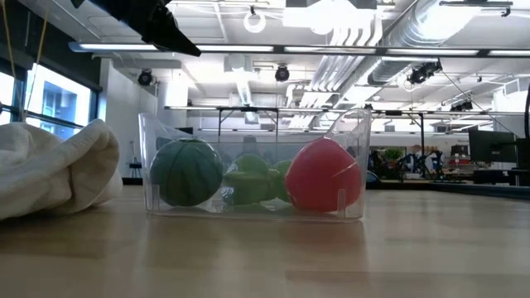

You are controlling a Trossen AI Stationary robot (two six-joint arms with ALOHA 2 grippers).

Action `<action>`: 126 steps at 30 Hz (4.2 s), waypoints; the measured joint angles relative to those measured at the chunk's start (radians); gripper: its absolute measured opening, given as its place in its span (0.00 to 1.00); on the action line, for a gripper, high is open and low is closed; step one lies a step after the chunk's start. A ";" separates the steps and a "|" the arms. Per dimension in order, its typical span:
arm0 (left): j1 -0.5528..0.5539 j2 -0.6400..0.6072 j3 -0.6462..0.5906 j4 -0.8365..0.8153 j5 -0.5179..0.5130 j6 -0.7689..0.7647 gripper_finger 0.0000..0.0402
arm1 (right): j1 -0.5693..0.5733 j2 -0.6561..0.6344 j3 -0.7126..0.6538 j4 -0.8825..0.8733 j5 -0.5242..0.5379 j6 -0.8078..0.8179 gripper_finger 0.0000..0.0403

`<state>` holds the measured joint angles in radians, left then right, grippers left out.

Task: Pick and placing Produce into tupperware
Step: Put the orange tangerine into the transparent bin

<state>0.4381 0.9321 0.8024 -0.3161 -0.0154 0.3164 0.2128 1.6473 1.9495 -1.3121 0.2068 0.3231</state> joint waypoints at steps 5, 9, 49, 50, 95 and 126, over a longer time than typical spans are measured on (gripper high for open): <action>0.000 0.000 0.000 0.000 0.000 0.000 0.00 | 0.150 0.005 0.000 0.066 0.087 -0.027 0.62; 0.000 0.000 0.000 0.000 0.000 0.000 0.00 | 0.205 0.045 0.000 0.164 0.088 -0.050 0.62; 0.000 0.000 0.000 0.000 0.000 0.000 0.00 | 0.035 0.592 -0.002 0.279 -0.273 -0.234 0.62; 0.000 0.000 0.000 0.000 0.000 0.000 0.00 | 0.034 0.596 -0.002 0.278 -0.273 -0.235 0.62; 0.000 0.000 0.000 0.000 0.000 0.000 0.00 | 0.051 0.642 0.004 0.272 -0.206 -0.571 0.62; 0.000 0.000 0.000 0.000 0.000 0.000 0.00 | 0.051 0.645 0.000 0.288 -0.150 -0.510 0.62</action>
<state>0.4381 0.9325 0.8024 -0.3161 -0.0152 0.3166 0.2634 2.2921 1.9499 -1.0244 0.0570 -0.1870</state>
